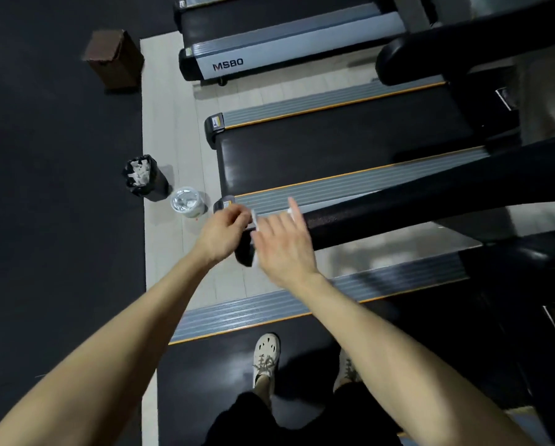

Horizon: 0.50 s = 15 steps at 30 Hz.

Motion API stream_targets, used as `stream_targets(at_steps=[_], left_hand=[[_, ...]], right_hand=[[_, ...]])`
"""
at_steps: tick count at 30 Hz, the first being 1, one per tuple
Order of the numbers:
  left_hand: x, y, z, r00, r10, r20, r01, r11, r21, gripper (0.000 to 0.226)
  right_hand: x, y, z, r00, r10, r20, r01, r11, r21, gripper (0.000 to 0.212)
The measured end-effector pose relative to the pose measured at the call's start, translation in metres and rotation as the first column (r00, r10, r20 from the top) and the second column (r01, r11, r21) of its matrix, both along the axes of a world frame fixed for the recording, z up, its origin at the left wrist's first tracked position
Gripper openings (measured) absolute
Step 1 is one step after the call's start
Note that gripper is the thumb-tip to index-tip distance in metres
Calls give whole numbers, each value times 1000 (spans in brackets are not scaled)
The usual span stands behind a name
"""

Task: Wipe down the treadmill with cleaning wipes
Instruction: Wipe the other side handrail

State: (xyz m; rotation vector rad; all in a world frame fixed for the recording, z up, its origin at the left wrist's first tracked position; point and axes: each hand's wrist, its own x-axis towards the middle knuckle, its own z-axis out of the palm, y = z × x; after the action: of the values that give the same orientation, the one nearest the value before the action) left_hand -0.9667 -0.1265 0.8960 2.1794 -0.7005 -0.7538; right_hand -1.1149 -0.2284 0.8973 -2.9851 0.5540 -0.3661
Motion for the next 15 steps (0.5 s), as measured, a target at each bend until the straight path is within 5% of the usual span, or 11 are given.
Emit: stream_targets(at_steps=[3, 5, 8, 11, 15], left_hand=[[16, 38, 2, 991, -133, 18, 132, 990, 56, 18], [20, 47, 0, 984, -175, -39, 176, 984, 21, 13], [24, 52, -9, 974, -228, -15, 227, 974, -21, 9], [27, 58, -18, 973, -225, -46, 222, 973, -62, 16], [31, 59, -22, 968, -238, -82, 232, 970, -71, 30]], right_hand=[[6, -2, -5, 984, 174, 36, -171, 982, -75, 38], [-16, -45, -8, 981, 165, 97, -146, 973, -181, 23], [-55, -96, -4, 973, -152, 176, 178, 973, -146, 31], [-25, -50, -9, 884, -403, 237, 436, 894, -107, 37], [22, 36, -17, 996, -8, 86, 17, 995, -101, 40]])
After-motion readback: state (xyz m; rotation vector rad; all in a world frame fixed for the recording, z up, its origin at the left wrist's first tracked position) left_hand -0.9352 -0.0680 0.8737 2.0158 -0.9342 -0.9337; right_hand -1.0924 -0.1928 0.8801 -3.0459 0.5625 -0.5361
